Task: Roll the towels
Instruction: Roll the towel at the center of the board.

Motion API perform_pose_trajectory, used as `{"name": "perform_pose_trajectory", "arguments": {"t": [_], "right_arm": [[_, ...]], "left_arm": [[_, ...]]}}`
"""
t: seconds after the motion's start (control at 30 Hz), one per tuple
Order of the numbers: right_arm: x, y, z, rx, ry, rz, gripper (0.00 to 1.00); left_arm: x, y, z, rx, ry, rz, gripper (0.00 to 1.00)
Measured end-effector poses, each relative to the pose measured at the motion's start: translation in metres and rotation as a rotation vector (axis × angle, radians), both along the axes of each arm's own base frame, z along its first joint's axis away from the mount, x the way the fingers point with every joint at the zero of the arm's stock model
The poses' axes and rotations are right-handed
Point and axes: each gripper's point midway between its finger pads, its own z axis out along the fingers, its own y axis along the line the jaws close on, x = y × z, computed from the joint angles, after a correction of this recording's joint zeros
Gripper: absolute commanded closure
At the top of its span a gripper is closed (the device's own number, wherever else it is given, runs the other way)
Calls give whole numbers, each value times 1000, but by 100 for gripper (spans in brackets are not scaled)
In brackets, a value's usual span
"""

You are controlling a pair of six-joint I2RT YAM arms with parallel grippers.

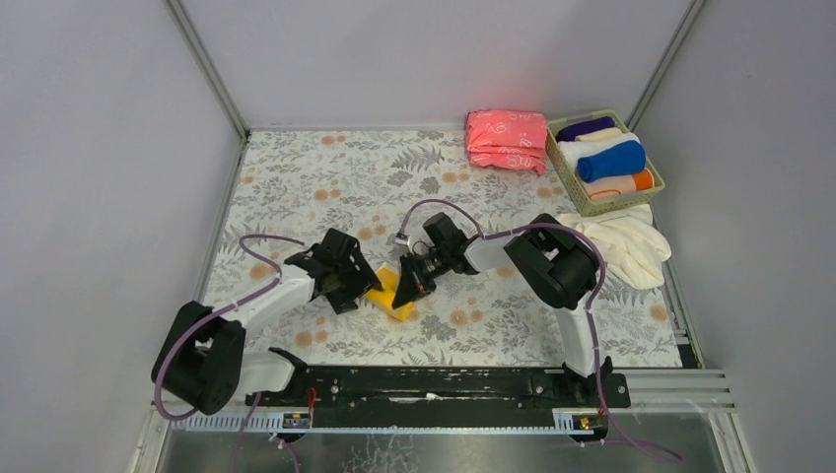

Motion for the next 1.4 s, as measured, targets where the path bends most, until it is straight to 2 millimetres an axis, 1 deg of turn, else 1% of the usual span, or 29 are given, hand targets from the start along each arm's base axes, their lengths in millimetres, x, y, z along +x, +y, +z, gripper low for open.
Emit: {"name": "perform_pose_trajectory", "arguments": {"t": [0.1, 0.2, 0.33, 0.43, 0.47, 0.57, 0.7, 0.8, 0.9, 0.97, 1.03, 1.2, 1.27, 1.4], "right_arm": [[1, -1, 0, -2, 3, -10, 78], [3, -4, 4, -23, -33, -28, 65], [14, -15, 14, -108, -180, -69, 53], [20, -26, 21, -189, -324, -83, 47], [18, -26, 23, -202, -355, -74, 44], [18, -31, 33, -273, -535, -57, 39], [7, -26, 47, -318, -772, 7, 37], [-4, -18, 50, -335, -914, 69, 34], [-10, -12, 48, -349, -1038, 110, 32], [-13, -10, 45, -357, -1090, 136, 32], [-10, -10, 40, -377, -1131, 151, 33], [-1, -13, 12, -447, -1169, 200, 36], [2, -13, 4, -459, -1185, 205, 42], [10, -13, -5, -480, -1220, 204, 61]], "left_arm": [[5, -4, -9, -4, 14, -6, 36], [10, -10, -11, -22, 7, -14, 40], [16, -16, -12, -47, -13, -23, 43], [18, -17, -12, -52, -20, -26, 45], [18, -17, -12, -53, -21, -27, 45], [19, -18, -12, -55, -26, -28, 45], [19, -18, -13, -55, -27, -28, 45], [19, -18, -13, -55, -27, -28, 45], [19, -18, -12, -55, -27, -28, 45], [19, -18, -12, -55, -27, -28, 45], [19, -18, -12, -55, -28, -29, 45], [19, -18, -12, -55, -28, -29, 45], [19, -18, -12, -56, -29, -28, 45], [19, -18, -12, -56, -30, -28, 44]]}}
